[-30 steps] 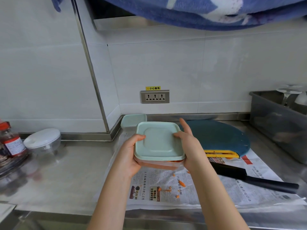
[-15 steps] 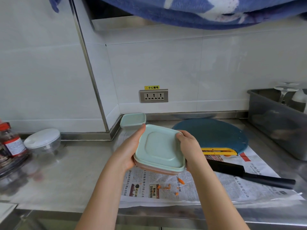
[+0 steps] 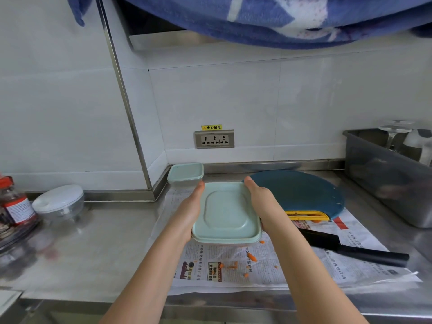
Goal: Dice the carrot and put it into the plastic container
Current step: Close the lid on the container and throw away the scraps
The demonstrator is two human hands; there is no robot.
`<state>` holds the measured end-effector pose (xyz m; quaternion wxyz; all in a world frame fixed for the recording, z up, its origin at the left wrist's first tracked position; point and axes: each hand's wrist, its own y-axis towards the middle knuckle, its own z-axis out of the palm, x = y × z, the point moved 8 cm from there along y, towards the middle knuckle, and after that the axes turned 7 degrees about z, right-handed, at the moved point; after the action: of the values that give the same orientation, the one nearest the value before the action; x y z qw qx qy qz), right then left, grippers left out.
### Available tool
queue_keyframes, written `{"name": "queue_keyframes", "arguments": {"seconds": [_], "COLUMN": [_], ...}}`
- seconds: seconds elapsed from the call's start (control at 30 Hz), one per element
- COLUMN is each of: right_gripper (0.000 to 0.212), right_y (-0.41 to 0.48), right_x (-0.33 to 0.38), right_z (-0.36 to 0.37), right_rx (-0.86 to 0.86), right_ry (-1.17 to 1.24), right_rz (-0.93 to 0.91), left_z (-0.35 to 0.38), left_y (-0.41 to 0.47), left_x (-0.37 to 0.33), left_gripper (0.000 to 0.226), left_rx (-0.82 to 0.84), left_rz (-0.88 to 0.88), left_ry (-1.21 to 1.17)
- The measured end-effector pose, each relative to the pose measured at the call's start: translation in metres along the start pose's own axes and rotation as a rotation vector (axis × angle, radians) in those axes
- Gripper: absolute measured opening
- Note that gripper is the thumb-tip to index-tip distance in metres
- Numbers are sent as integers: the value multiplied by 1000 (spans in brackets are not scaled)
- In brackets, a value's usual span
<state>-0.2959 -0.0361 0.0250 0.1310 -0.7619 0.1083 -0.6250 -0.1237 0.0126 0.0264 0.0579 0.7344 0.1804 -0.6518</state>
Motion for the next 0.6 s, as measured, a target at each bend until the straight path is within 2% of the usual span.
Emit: {"name": "queue_keyframes", "arguments": {"seconds": [0.1, 0.17, 0.27, 0.37, 0.43, 0.5, 0.6], "right_gripper": [43, 60, 68, 70, 63, 53, 55], "right_y": [4, 9, 8, 9, 5, 1, -2], "right_x": [0, 0, 3, -1, -5, -7, 0], "right_z": [0, 0, 1, 0, 7, 11, 2], "right_rx": [16, 19, 17, 28, 93, 113, -30], "right_ry": [-7, -17, -70, -9, 19, 42, -12], "right_rz": [10, 18, 32, 71, 95, 80, -59], "left_z": [6, 6, 7, 6, 3, -2, 3], "left_y": [1, 2, 8, 11, 11, 14, 20], "left_x": [8, 15, 21, 11, -3, -12, -10], "left_gripper": [64, 64, 66, 45, 31, 45, 56], "left_rx": [25, 4, -22, -72, -127, -172, -160], "left_rz": [-24, -52, -65, -20, 21, 65, 42], "left_ry": [-24, -66, -103, -130, -164, -131, -169]}}
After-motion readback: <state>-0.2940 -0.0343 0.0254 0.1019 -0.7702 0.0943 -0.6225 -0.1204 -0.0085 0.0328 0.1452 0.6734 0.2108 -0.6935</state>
